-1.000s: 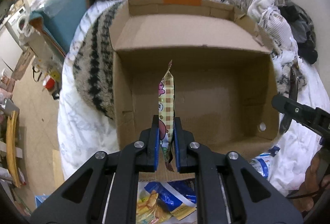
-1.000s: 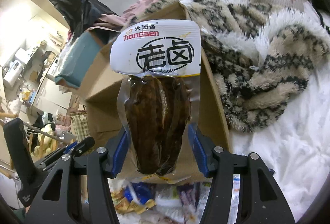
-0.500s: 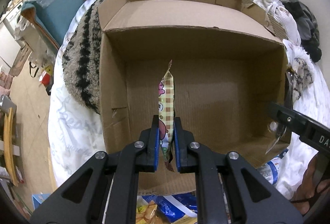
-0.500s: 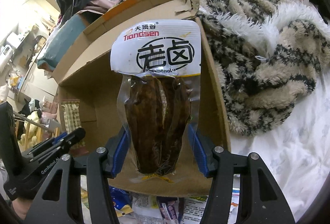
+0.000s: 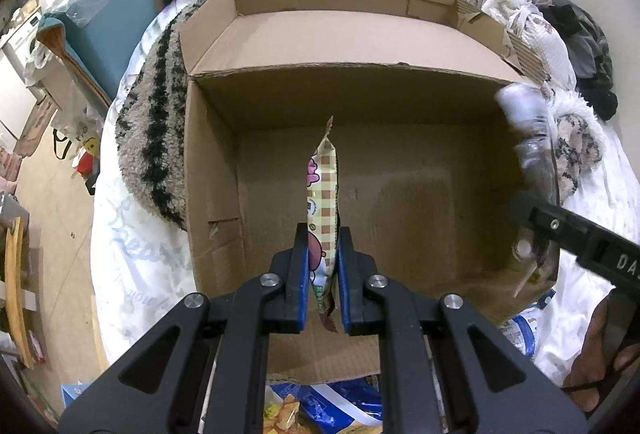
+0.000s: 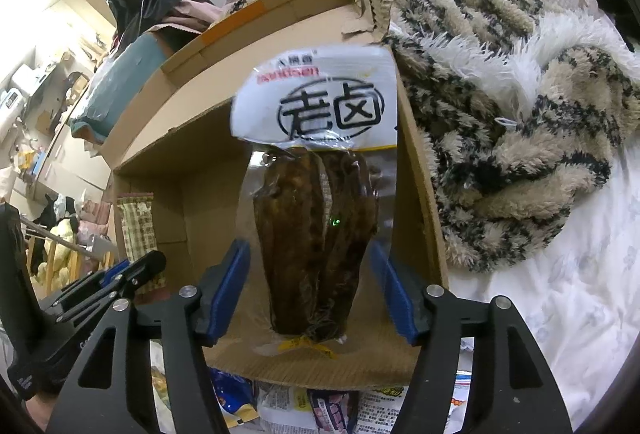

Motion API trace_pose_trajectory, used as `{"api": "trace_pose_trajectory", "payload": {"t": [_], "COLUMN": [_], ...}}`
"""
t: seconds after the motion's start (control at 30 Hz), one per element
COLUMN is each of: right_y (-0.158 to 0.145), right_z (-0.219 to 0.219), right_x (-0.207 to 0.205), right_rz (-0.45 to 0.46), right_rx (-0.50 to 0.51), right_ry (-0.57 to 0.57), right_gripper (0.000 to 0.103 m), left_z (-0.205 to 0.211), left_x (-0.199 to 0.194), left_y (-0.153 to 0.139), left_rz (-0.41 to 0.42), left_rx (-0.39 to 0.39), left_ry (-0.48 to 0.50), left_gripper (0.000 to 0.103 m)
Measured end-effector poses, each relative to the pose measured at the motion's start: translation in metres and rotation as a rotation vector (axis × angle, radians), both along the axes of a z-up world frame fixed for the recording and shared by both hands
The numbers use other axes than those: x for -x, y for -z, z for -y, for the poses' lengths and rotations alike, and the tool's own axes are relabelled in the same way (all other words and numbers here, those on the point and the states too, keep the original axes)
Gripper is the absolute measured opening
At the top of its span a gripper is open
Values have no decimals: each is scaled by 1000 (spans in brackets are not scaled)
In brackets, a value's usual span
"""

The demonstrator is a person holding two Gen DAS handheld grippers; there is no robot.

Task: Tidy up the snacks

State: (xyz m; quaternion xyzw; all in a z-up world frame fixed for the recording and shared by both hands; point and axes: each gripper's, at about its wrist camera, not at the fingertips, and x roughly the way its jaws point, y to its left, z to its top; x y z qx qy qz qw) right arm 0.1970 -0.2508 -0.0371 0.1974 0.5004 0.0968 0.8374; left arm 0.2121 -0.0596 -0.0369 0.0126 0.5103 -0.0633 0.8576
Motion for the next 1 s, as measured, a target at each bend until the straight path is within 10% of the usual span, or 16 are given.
{"api": "trace_pose_trajectory", "payload": {"t": [0.1,0.23,1.0], "right_y": [-4,-11,-30], "right_z": [3,3,-1], "right_x": [1,2,18], "right_rz": [22,54,91], "right_rx": [-17,-3,24], "right_ry": [4,9,-14], "right_gripper": [77,85,85], "left_z": [0,1,-16], "left_x": [0,4,34], "left_y": [0,-5,-32], "left_rz": [-2,30,134], "left_rx": [5,-11,-21], "left_ry": [6,-4,-7], "left_gripper": [22,81,81]}}
